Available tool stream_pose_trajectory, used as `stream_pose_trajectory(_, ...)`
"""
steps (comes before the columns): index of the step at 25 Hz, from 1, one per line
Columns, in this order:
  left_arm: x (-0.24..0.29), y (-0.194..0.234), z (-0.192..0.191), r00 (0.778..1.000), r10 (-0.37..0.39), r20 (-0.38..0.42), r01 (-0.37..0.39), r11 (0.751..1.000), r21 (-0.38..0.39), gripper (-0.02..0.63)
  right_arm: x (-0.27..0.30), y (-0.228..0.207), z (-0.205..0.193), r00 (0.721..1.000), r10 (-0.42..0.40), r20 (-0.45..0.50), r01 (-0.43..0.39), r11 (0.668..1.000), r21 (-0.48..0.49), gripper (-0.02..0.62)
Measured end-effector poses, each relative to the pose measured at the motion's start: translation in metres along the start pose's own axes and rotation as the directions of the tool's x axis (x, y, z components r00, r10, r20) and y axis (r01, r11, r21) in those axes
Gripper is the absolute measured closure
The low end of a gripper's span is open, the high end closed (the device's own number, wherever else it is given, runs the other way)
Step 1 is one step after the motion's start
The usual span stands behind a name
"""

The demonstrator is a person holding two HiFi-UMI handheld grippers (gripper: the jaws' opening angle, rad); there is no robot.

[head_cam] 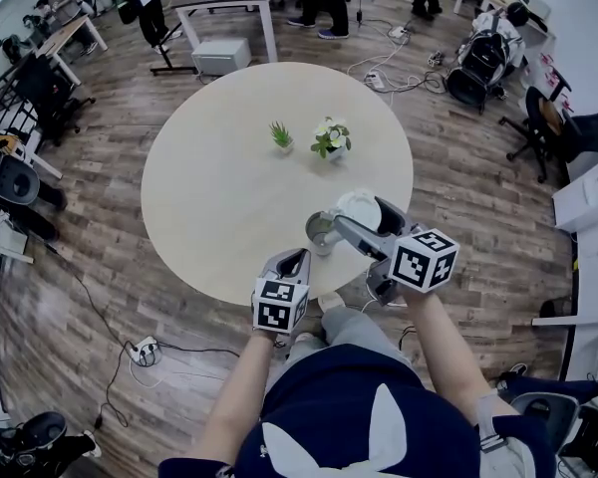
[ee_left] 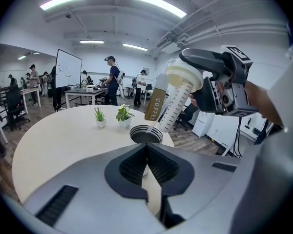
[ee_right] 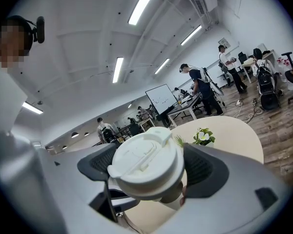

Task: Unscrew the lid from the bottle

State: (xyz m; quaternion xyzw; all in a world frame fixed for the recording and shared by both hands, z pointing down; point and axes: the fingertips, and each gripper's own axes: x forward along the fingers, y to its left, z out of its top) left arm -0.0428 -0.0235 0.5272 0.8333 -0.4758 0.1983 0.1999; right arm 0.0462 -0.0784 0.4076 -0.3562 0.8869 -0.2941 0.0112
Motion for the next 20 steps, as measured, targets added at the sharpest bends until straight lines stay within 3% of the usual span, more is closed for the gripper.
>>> stream_pose_trajectory(20,-0.015,-0.008,0.001,1.0,0.001,0.019,-0.001,1.0,0.007,0.584,-0.013,0.011,-0.006,1.0,0.0,0.004,0.0,1.0,0.005,0.164)
